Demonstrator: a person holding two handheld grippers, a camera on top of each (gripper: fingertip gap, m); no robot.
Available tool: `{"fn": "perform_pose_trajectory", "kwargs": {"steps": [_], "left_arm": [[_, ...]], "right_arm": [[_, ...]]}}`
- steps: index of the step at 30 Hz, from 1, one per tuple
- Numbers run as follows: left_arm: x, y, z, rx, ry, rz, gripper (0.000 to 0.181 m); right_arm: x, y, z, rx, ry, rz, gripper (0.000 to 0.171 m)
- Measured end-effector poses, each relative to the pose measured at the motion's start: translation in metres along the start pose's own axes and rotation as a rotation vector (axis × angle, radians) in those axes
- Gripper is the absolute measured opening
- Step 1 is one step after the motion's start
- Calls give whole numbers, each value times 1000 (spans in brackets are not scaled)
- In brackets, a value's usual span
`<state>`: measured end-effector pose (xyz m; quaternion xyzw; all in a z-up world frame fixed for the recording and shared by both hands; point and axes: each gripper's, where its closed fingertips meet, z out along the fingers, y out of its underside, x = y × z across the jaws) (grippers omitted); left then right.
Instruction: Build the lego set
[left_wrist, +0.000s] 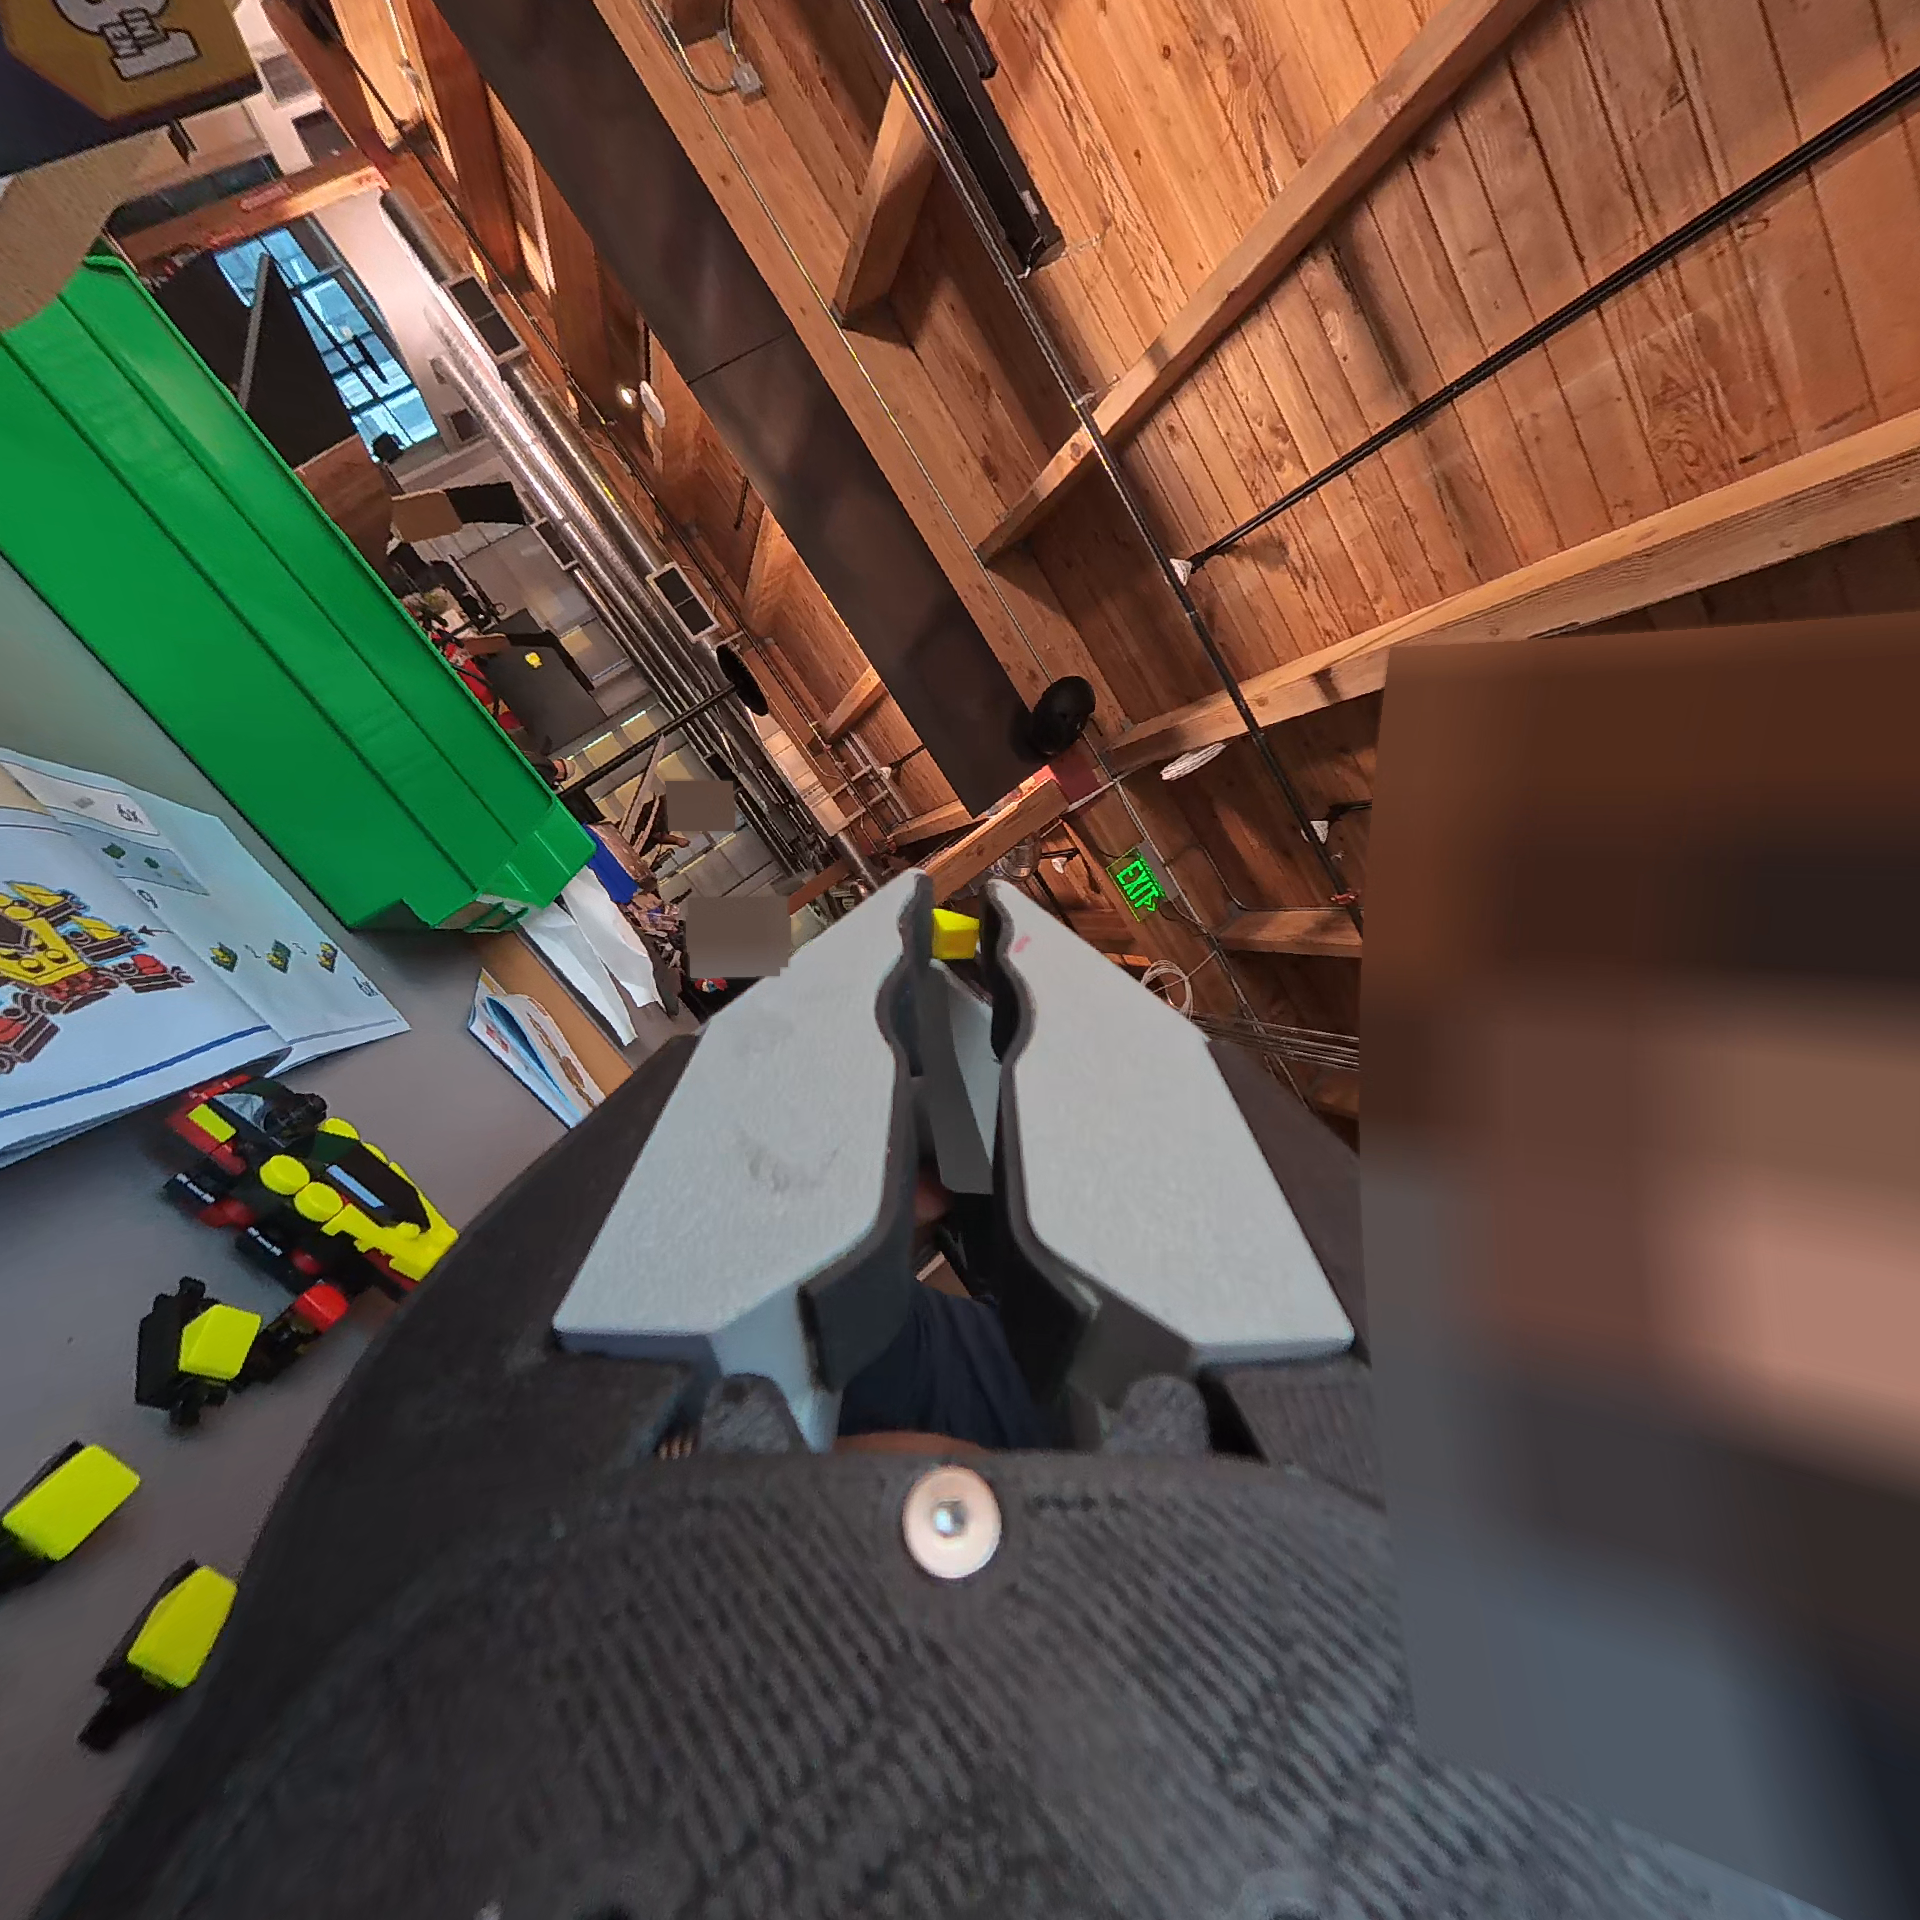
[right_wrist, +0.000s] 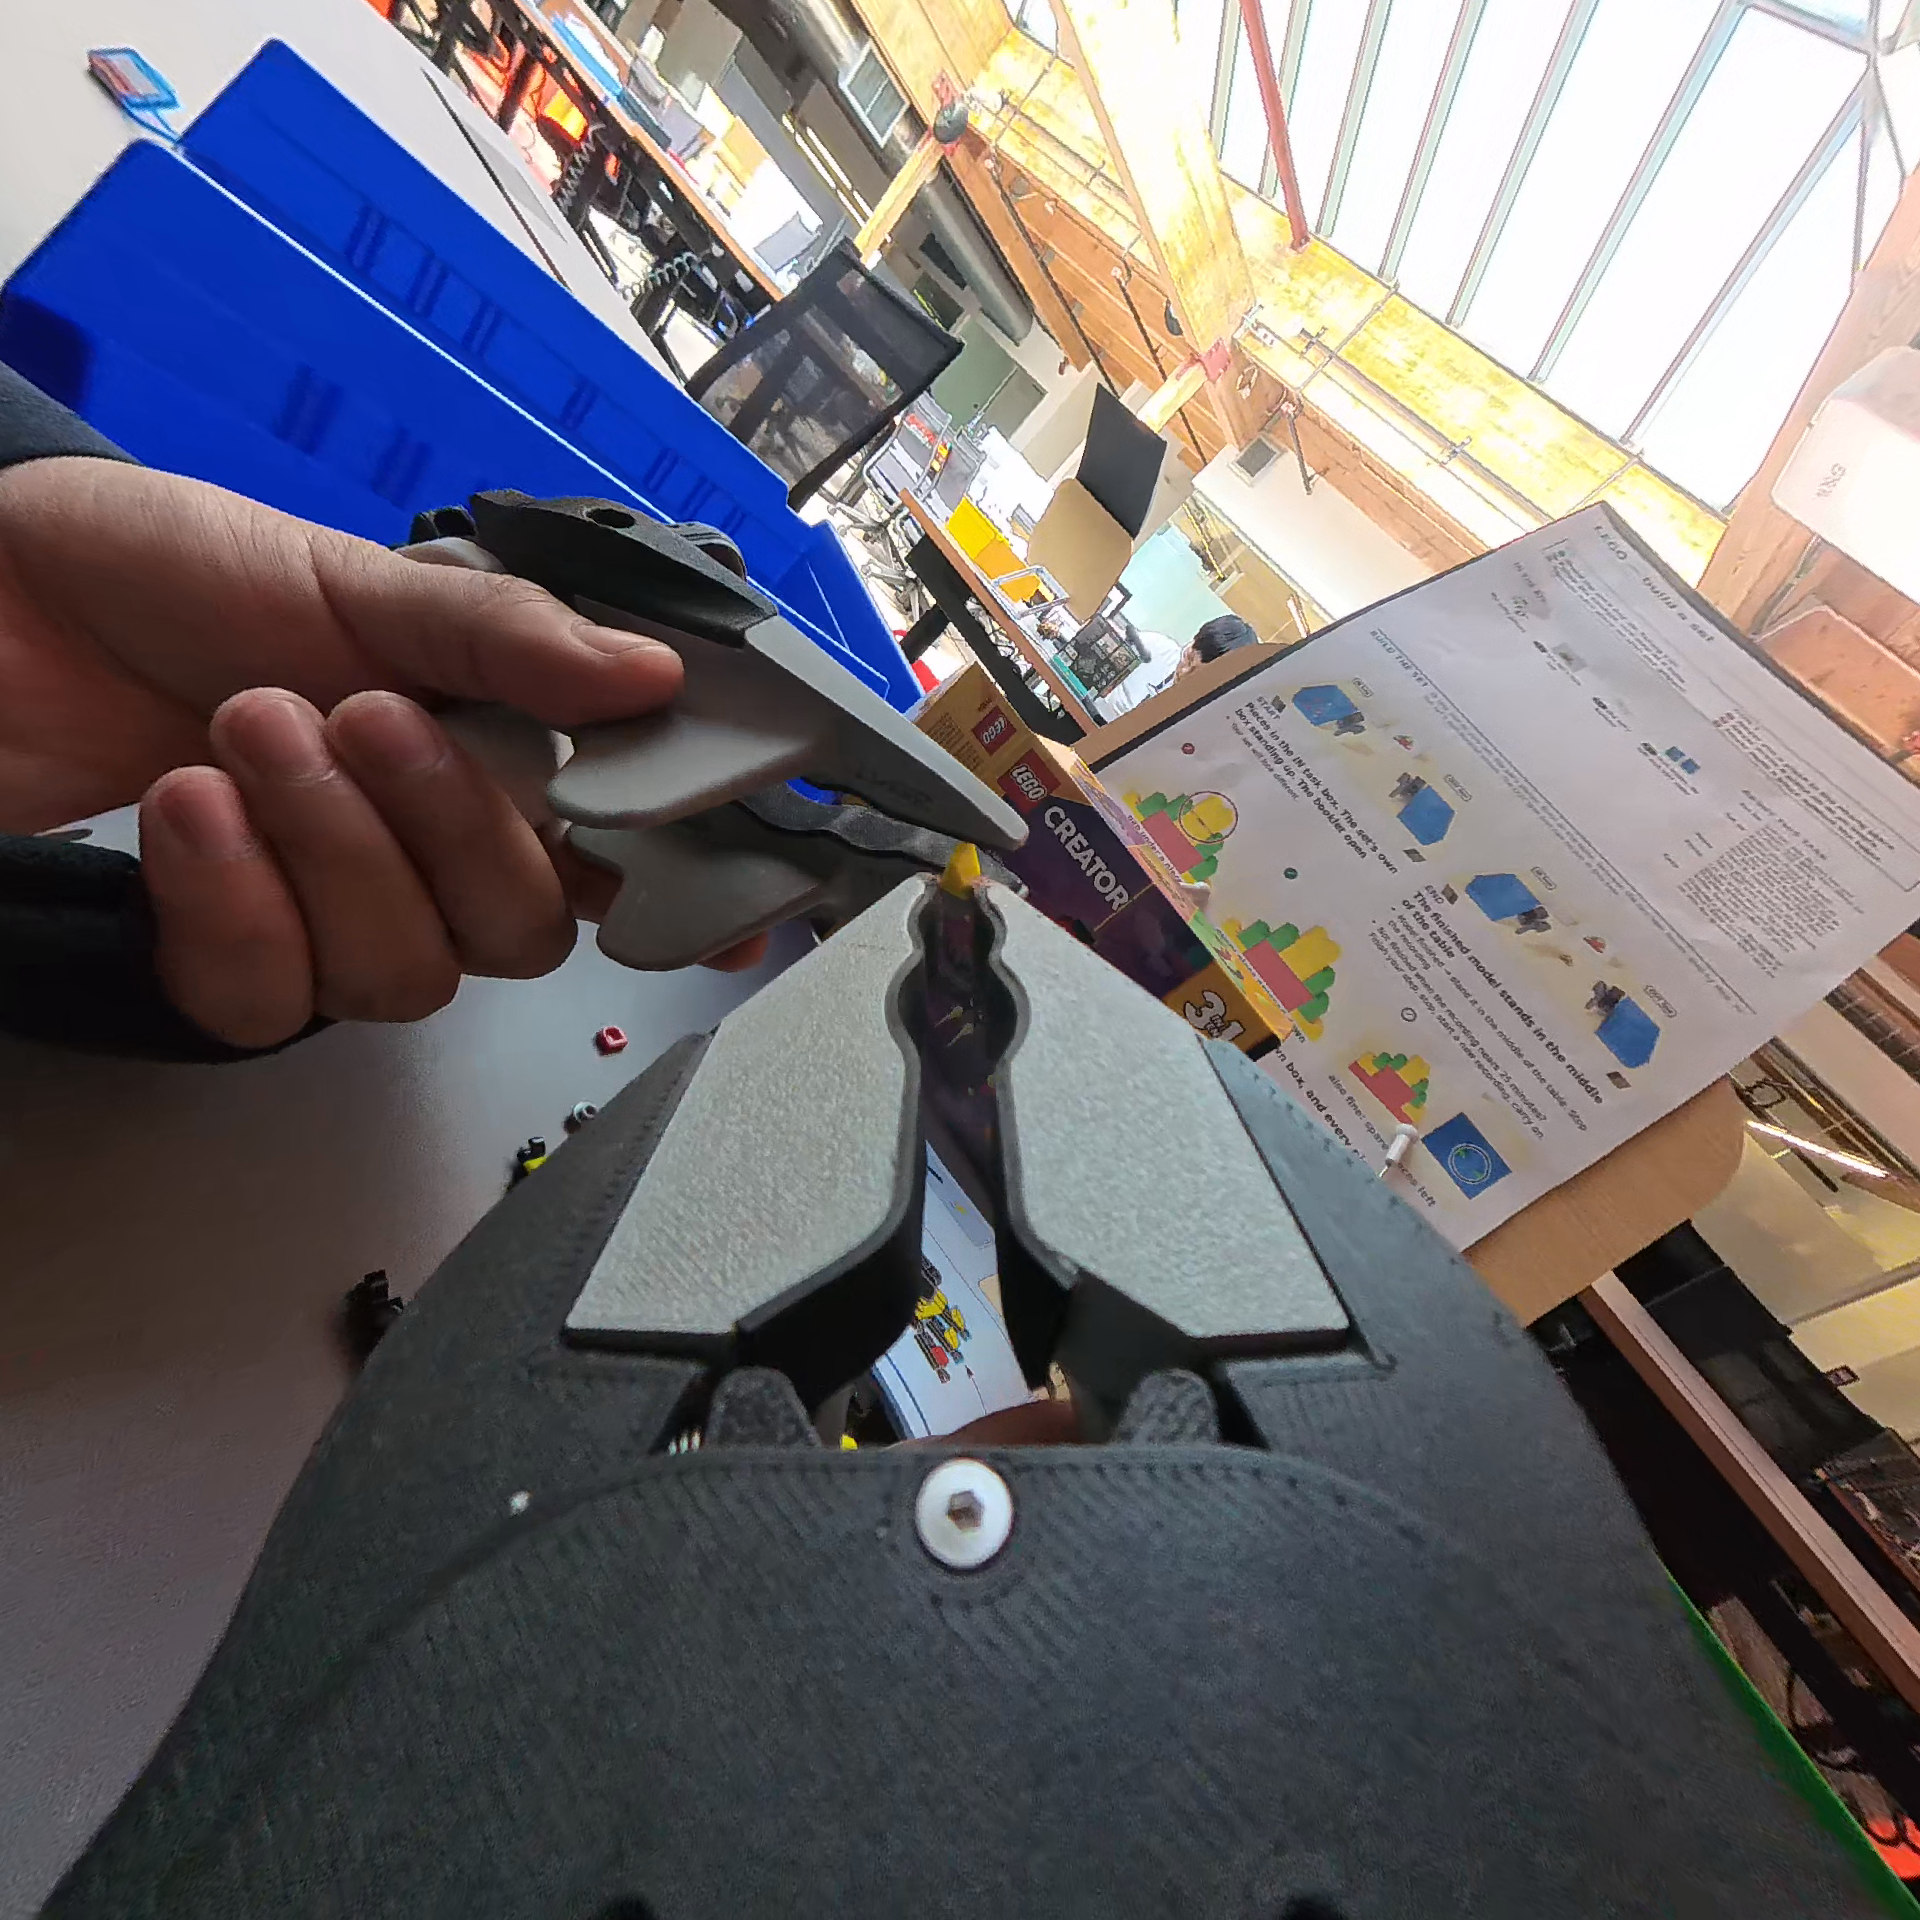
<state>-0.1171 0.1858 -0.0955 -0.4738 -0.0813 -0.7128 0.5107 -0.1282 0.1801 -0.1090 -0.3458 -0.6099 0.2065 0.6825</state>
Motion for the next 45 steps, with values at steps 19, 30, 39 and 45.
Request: {"fn": "perform_pose_trajectory", "kwargs": {"steps": [19,30,39,45], "left_arm": [[-3,1,1,-25,-27,53,6],[-19,0,-5,-84,-119,98,7],[-37,-6,-19,-164,-244,143,10],[-45,5,-18,-228,-290,186,17]], "right_arm": [[0,1,-2,5,-19,40,1],[-5,15,1,-64,-45,-57,1],[11,42,3,-200,44,-375,1],[1,44,5,-221,69,-606,1]]}}
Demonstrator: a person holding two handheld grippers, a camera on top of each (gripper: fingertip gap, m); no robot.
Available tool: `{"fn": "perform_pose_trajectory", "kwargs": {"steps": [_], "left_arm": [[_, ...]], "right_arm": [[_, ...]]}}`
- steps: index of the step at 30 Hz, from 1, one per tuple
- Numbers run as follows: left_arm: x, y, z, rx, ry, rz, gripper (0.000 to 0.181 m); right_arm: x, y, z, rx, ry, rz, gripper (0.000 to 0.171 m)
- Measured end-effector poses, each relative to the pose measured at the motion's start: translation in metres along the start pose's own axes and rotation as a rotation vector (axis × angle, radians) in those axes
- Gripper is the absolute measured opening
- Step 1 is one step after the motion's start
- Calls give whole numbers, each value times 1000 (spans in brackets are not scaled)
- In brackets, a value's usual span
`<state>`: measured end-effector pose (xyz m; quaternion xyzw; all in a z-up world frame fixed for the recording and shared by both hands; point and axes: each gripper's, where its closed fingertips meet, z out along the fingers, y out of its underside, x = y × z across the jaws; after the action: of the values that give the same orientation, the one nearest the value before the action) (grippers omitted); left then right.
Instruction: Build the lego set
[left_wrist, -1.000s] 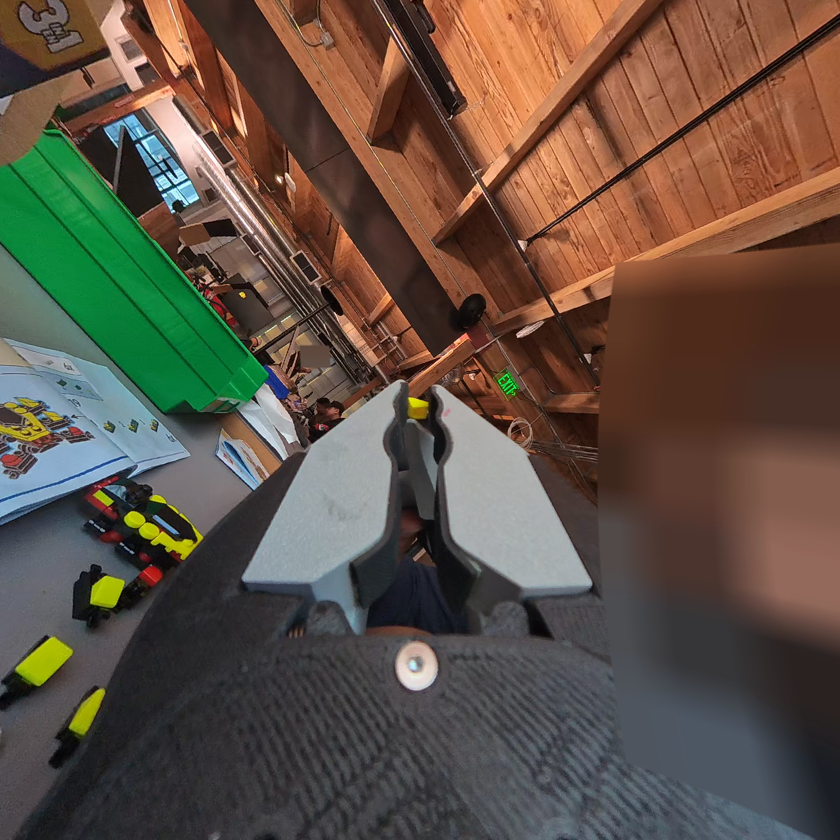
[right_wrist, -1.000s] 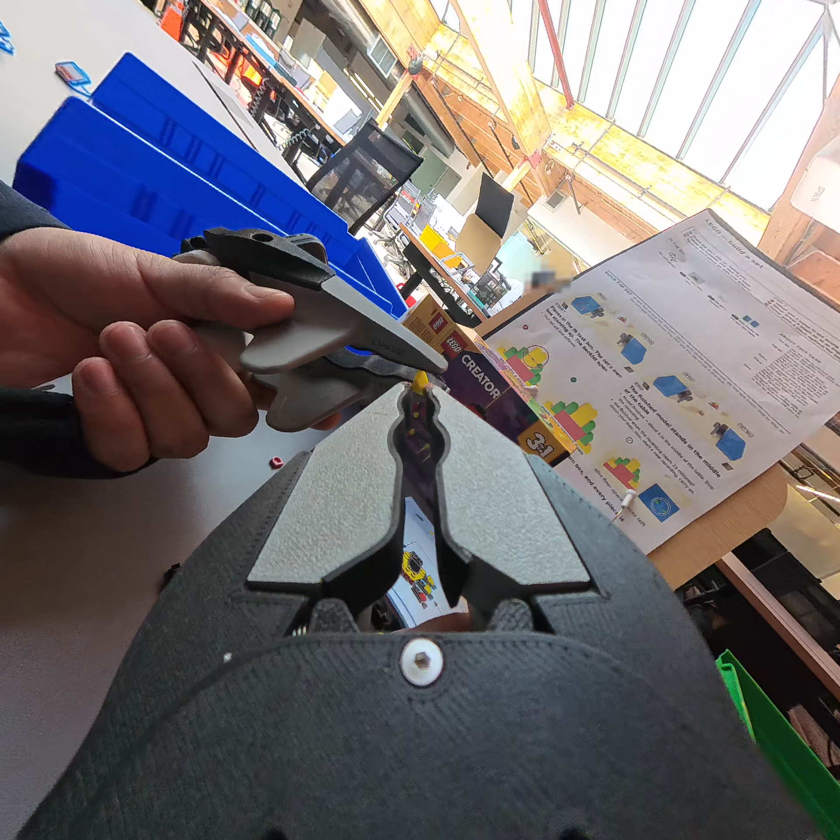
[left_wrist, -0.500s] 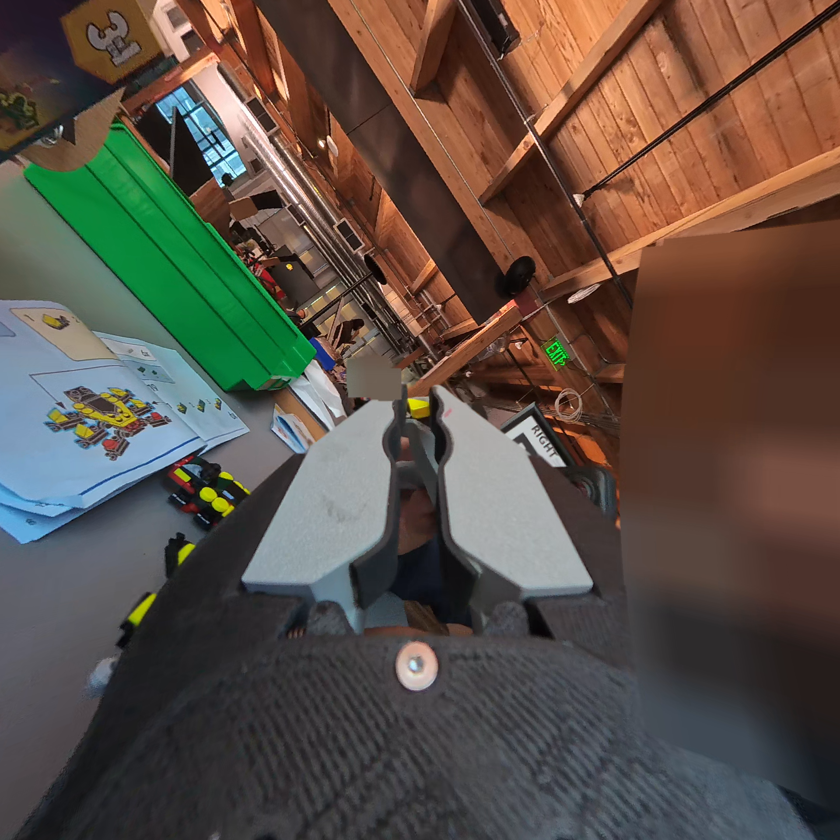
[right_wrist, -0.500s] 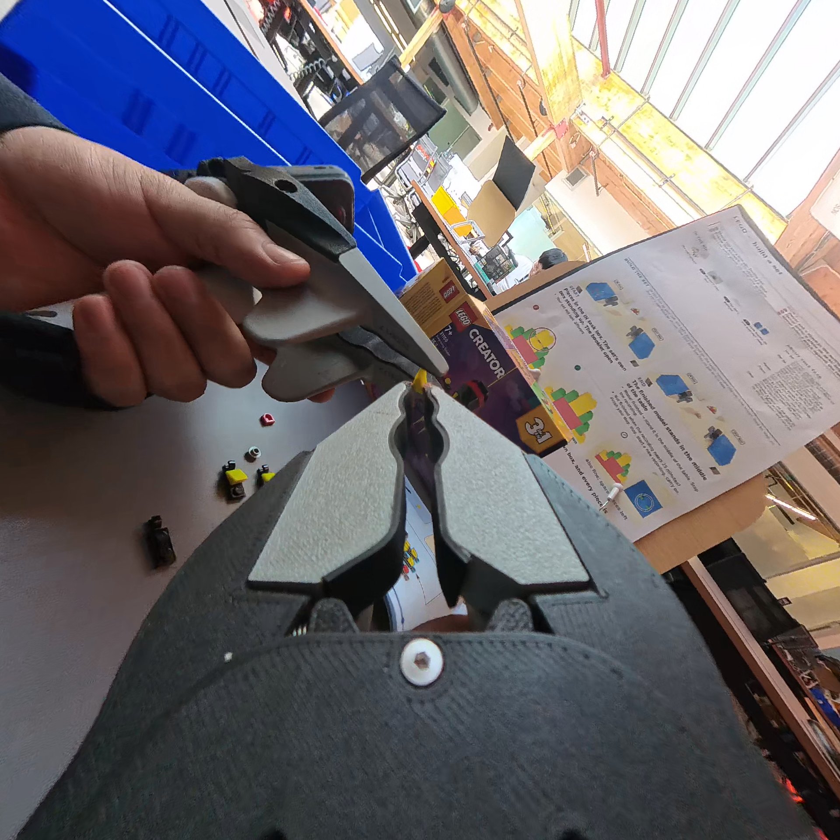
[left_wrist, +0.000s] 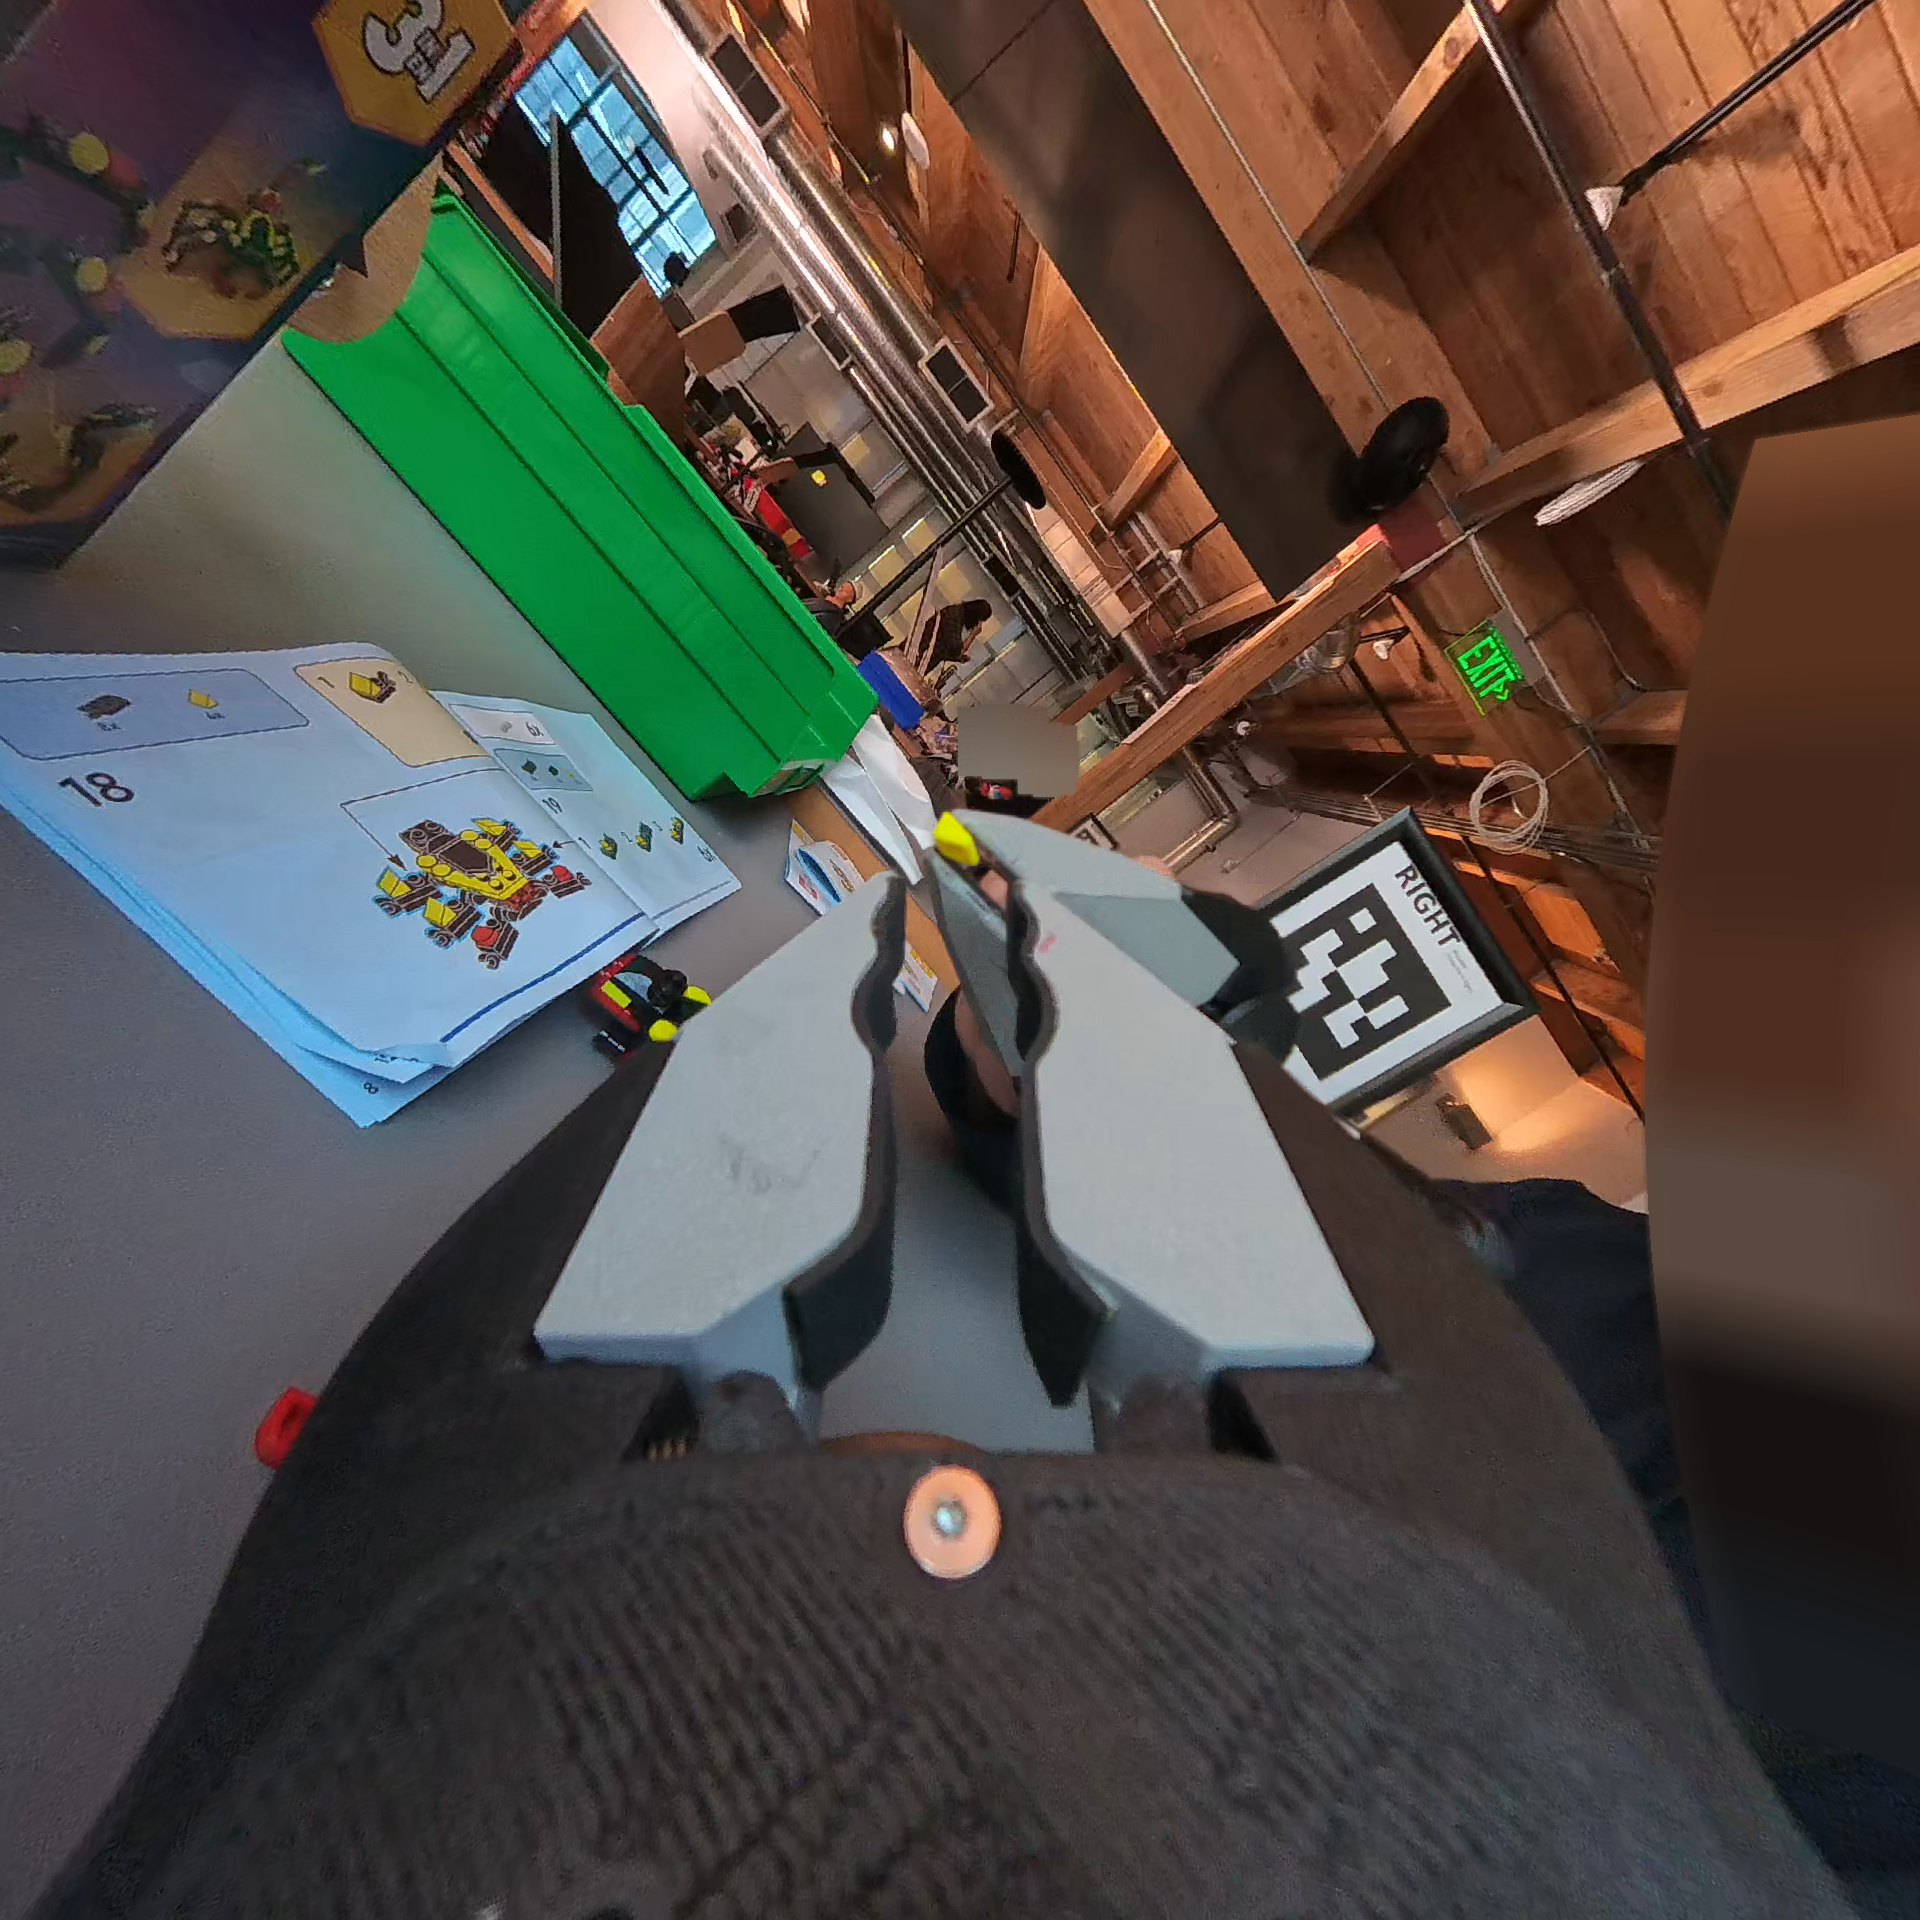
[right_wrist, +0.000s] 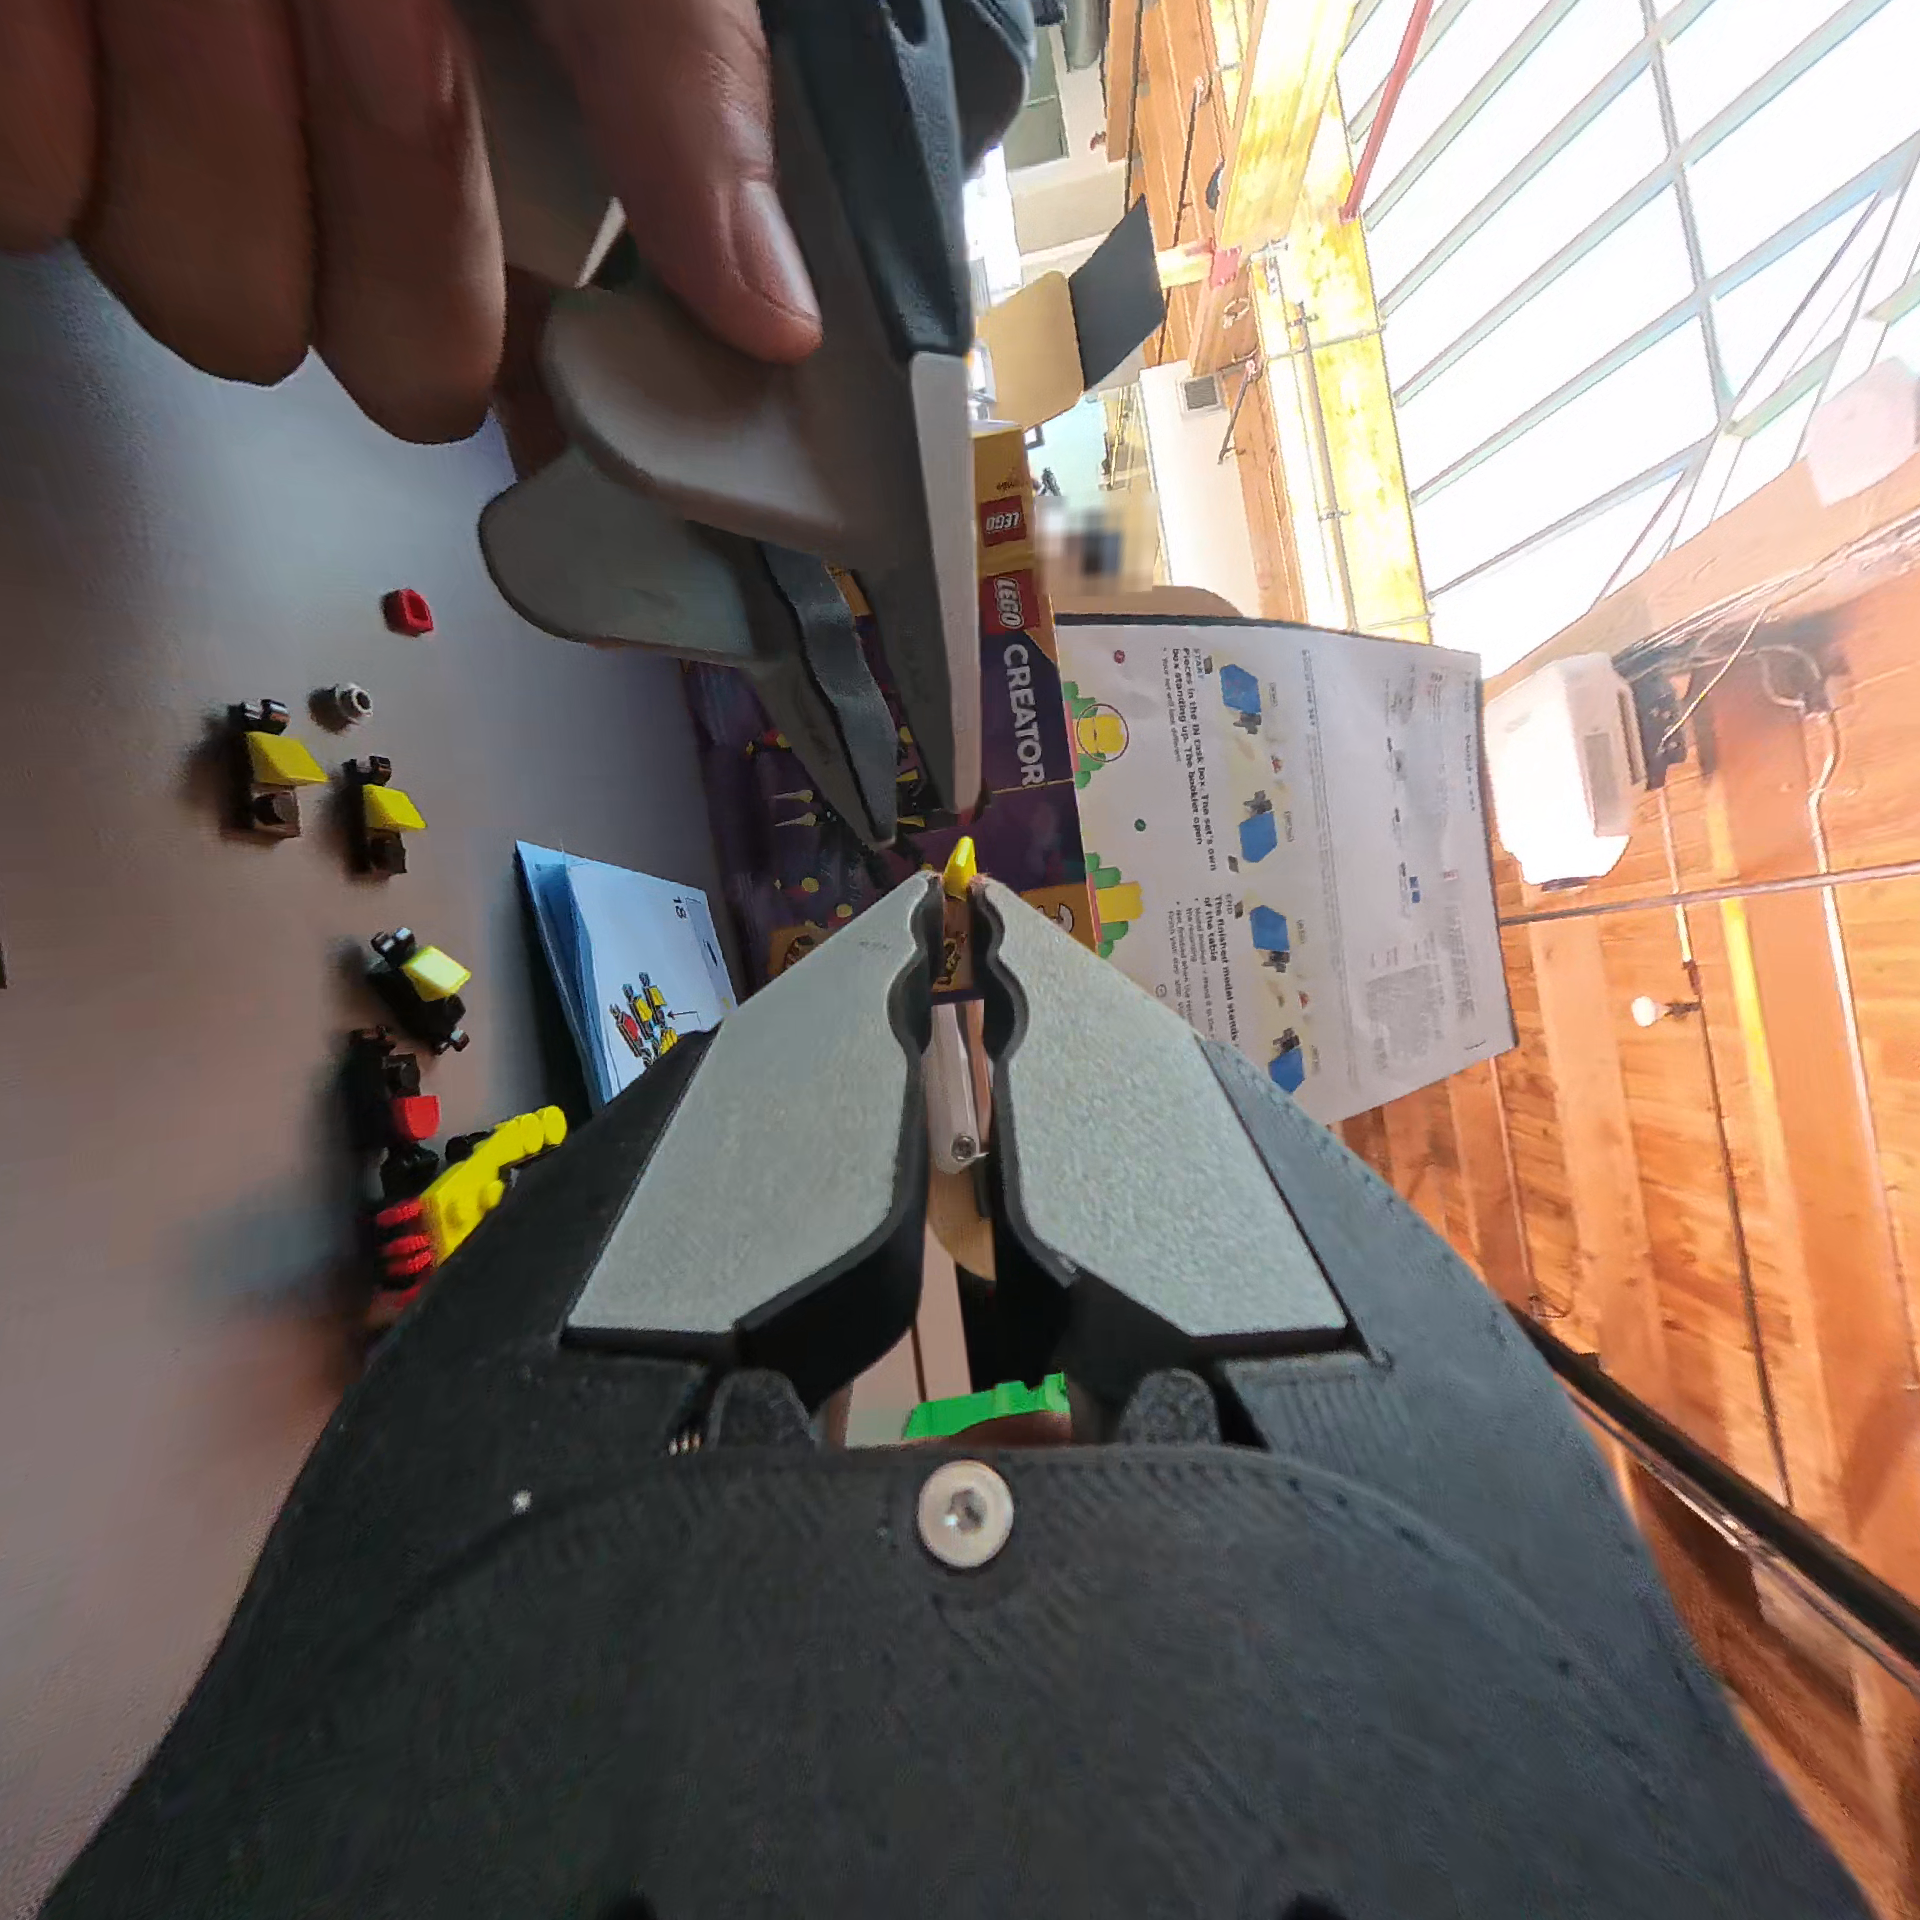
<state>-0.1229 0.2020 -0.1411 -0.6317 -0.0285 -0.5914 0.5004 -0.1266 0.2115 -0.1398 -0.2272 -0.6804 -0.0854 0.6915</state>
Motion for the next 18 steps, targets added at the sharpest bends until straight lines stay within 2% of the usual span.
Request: {"fn": "perform_pose_trajectory", "kwargs": {"steps": [18], "left_arm": [[0,4,-2,-30,-5,1,6]], "right_arm": [[-9,-13,-2,29,47,-183,0]]}}
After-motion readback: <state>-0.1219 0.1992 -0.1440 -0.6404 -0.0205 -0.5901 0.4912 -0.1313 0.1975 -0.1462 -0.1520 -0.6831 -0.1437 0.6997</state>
